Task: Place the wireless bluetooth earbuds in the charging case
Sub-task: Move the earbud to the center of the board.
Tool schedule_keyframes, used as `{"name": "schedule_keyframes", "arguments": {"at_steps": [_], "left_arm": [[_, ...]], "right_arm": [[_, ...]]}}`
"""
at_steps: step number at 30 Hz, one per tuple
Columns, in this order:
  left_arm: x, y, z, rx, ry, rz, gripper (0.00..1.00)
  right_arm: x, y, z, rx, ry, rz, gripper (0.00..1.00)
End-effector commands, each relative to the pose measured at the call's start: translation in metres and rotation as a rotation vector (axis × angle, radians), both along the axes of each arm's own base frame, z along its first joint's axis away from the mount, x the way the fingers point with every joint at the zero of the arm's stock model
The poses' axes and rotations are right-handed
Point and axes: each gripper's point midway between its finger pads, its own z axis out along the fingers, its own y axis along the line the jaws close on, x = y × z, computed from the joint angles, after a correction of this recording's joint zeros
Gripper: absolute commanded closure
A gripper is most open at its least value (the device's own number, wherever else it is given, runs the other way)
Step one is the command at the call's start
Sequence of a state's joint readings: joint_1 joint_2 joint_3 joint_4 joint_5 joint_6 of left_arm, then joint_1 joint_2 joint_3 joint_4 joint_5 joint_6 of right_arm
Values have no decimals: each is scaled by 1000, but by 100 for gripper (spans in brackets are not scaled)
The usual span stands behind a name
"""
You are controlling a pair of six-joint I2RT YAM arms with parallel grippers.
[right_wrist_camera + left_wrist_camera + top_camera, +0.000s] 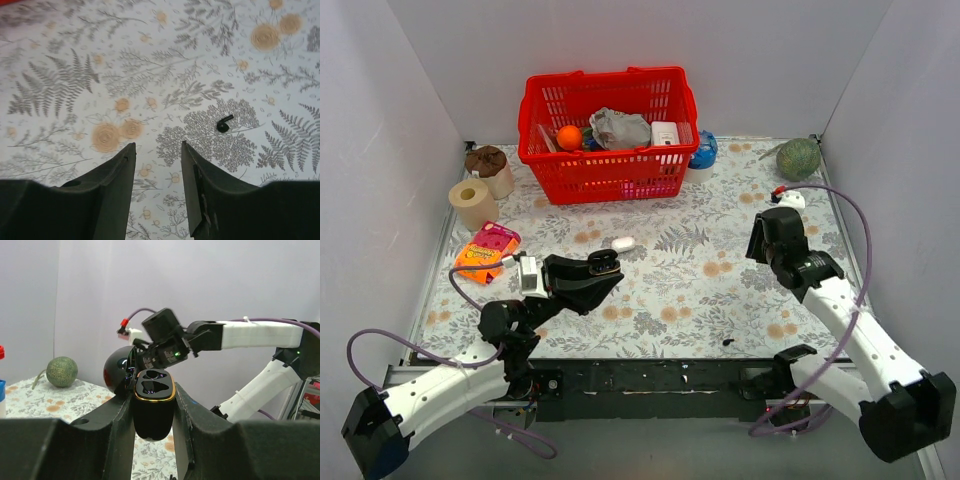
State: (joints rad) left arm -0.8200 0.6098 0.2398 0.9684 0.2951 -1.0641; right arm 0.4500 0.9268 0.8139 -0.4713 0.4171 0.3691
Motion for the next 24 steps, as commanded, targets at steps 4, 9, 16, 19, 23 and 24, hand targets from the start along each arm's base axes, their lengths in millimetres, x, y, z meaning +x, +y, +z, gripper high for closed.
{"name": "schedule_keyframes", "arguments": {"at_steps": [4, 9, 16, 19, 23, 24], "left_arm": [[-6, 6, -10, -54, 81, -44, 100], [-13, 8, -17, -67, 99, -82, 100], [-16, 12, -26, -62, 130, -81, 100], [-16, 15, -27, -77, 134, -77, 100], [-16, 16, -29, -90, 145, -77, 100], [-16, 16, -30, -87, 145, -80, 100]], "right_arm": [[-1, -39, -81, 138, 247, -212, 49], [0, -45, -97, 178, 287, -265, 57], [-32, -28, -106, 176, 381, -181, 52], [-41, -47, -114, 160, 325, -284, 46], [-36, -59, -120, 235, 295, -394, 43], [-32, -65, -119, 229, 284, -422, 43]]}}
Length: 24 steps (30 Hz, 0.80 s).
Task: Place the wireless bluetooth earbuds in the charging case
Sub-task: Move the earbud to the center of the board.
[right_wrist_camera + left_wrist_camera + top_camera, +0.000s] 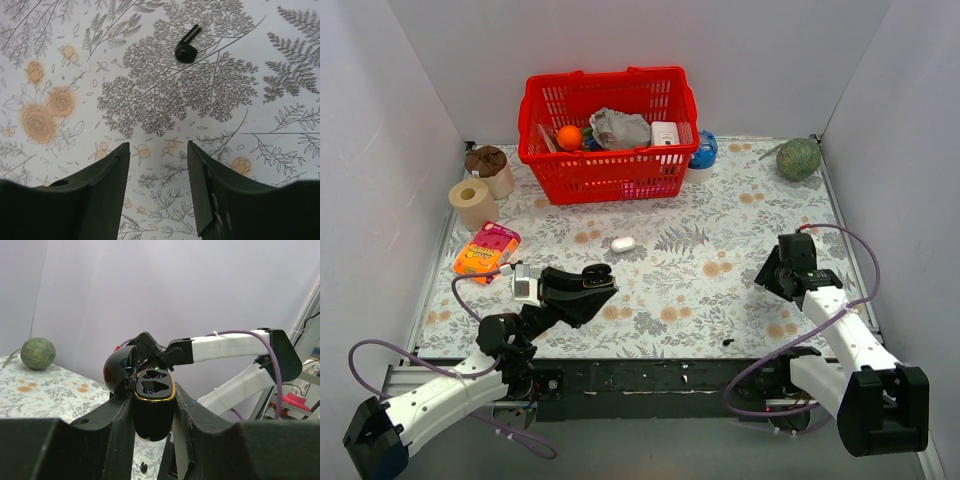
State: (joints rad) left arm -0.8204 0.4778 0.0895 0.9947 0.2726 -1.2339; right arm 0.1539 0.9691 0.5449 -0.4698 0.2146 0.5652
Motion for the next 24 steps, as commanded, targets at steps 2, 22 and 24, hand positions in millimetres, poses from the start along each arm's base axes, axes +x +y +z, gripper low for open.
{"name": "schedule_keyframes", "arguments": {"at_steps": [2, 22, 24], "left_arm": [[1, 1, 1, -15, 10, 2, 100], [2, 5, 3, 7, -30, 48, 100], [2, 6, 4, 11, -31, 51, 100]], "right_arm": [[24, -23, 8, -14, -68, -184, 41], [56, -59, -25, -150, 40, -345, 41], [59, -60, -26, -159, 44, -338, 42]]}}
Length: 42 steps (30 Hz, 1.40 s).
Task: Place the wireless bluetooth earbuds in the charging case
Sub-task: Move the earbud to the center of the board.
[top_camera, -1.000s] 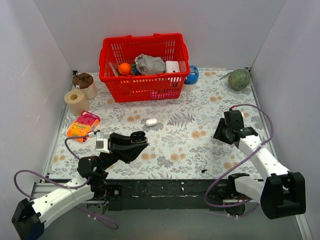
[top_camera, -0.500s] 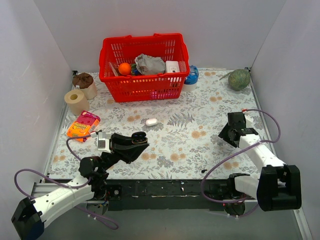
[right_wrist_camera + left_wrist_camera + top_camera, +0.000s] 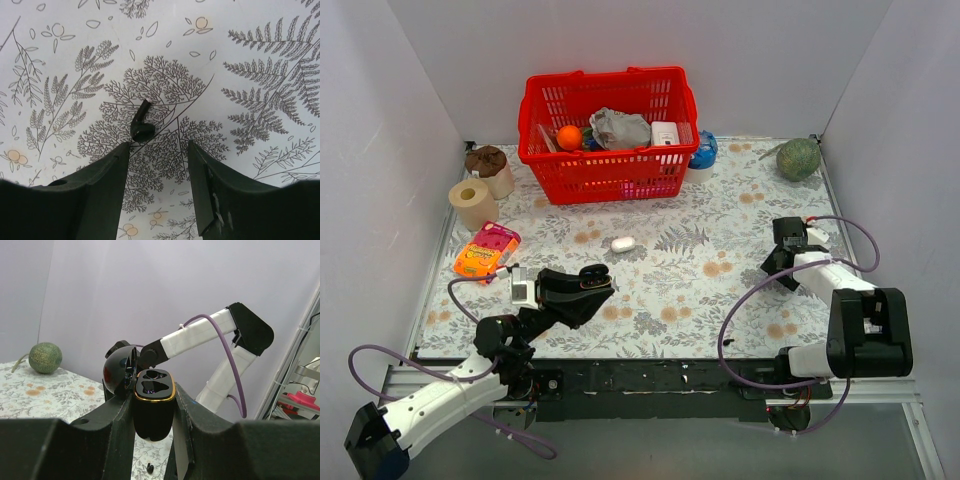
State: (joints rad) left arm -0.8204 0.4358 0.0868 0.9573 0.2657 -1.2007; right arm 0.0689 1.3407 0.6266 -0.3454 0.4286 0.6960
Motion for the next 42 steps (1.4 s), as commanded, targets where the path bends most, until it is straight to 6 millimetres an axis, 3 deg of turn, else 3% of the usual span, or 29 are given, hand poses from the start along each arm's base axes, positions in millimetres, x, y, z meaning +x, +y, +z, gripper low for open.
{"name": "schedule_keyframes", "arguments": {"at_steps": [1, 9, 18, 22, 25, 28, 29, 31, 33, 34, 35, 38, 42], "left_arm": [[3, 2, 2, 9, -5, 27, 100], [2, 3, 2, 23, -8, 36, 100], [1, 2, 1, 29, 0, 25, 100], [1, 1, 0, 30, 12, 15, 100], [0, 0, -1, 34, 21, 5, 100], [0, 0, -3, 41, 31, 2, 100], [0, -1, -4, 44, 35, 0, 100], [1, -1, -5, 51, 42, 3, 100], [1, -1, -7, 63, 54, 7, 100], [2, 0, -7, 64, 54, 13, 100], [1, 2, -4, 60, 46, 22, 100], [3, 8, -3, 58, 53, 52, 100], [7, 12, -3, 69, 62, 84, 100]], "right_arm": [[27, -10, 12, -40, -59, -30, 43], [35, -8, 3, -30, -27, 4, 50], [23, 9, -12, 62, 3, 57, 73], [24, 26, -12, 108, -4, 162, 91], [30, 49, -5, 133, -21, 326, 99], [37, 94, 15, 144, -74, 589, 99], [33, 122, 21, 157, -79, 708, 99], [37, 151, 37, 109, -104, 897, 99], [28, 193, 47, 102, -92, 1091, 99], [24, 203, 48, 69, -82, 1179, 99], [9, 224, 46, 75, -66, 1288, 99], [-9, 247, 41, 24, -46, 1473, 99], [-15, 255, 25, -38, -13, 1572, 99]]}}
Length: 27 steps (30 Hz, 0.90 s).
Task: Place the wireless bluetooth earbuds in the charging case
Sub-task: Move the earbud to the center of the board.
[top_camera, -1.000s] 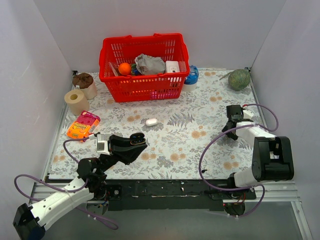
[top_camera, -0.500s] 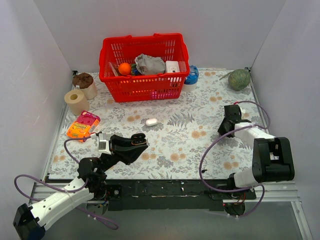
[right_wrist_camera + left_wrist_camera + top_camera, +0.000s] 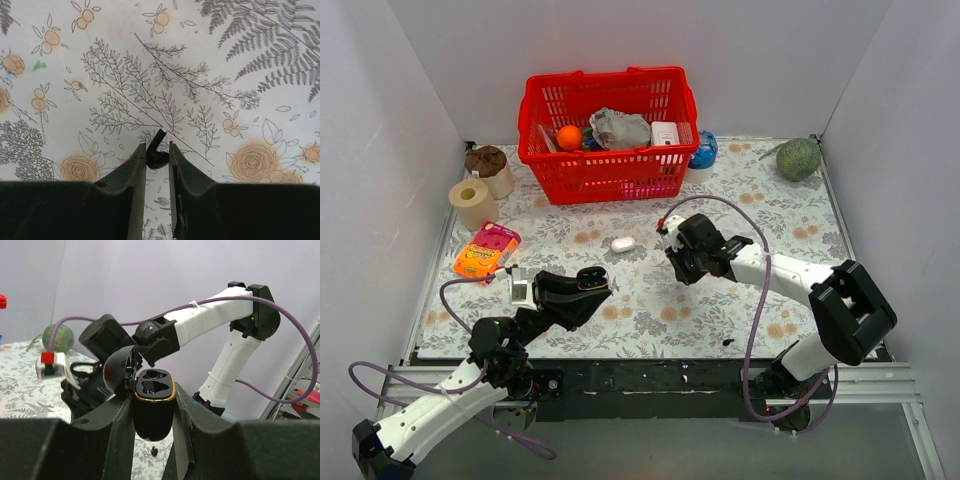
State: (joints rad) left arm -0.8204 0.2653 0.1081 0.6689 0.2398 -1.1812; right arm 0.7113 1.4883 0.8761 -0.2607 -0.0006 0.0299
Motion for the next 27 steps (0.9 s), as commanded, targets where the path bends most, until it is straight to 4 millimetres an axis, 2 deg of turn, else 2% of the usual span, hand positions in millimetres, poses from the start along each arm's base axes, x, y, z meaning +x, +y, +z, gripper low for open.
{"name": "schedule_keyframes", "arguments": {"at_steps": [1, 4, 9, 11, 12, 13, 15, 17, 18, 20, 21, 22, 23, 24, 25, 26, 27], "left_arm": [[5, 7, 12, 4, -1, 57, 100], [7, 9, 13, 11, -6, 73, 100], [7, 7, 15, 31, -12, 74, 100], [8, 7, 15, 33, -10, 74, 100], [7, 7, 16, 33, -13, 74, 100], [7, 6, 16, 35, -13, 73, 100], [7, 7, 17, 38, -15, 75, 100], [7, 7, 17, 40, -18, 75, 100], [7, 7, 17, 41, -21, 77, 100], [6, 7, 18, 40, -21, 75, 100], [6, 7, 19, 39, -20, 74, 100], [7, 7, 18, 40, -18, 75, 100], [6, 7, 18, 36, -11, 70, 100], [7, 6, 17, 37, -8, 68, 100], [7, 6, 16, 37, -4, 67, 100], [6, 5, 17, 35, -2, 62, 100], [7, 4, 15, 38, 5, 57, 100]], "right_arm": [[-5, 0, -19, -102, -13, 157, 99], [0, 4, -29, -133, -4, 187, 99], [6, 22, -28, -144, -38, 262, 99], [12, 20, -27, -176, -49, 230, 76], [15, 21, -22, -157, -56, 186, 67], [16, 20, -17, -151, -72, 158, 54], [22, 17, -1, -107, -115, 66, 40], [24, 13, 12, -84, -141, -4, 35], [25, 11, 26, -52, -171, -23, 33], [20, 5, 30, -15, -160, -114, 29], [19, 4, 41, 26, -176, -147, 28], [13, -2, 34, 33, -158, -176, 28], [5, 4, 34, 98, -115, -199, 33], [-3, 9, 36, 149, -97, -184, 42], [-8, 13, 35, 182, -78, -189, 73], [-19, 12, 22, 193, -32, -221, 90], [-25, 13, 19, 201, -21, -219, 98]]}}
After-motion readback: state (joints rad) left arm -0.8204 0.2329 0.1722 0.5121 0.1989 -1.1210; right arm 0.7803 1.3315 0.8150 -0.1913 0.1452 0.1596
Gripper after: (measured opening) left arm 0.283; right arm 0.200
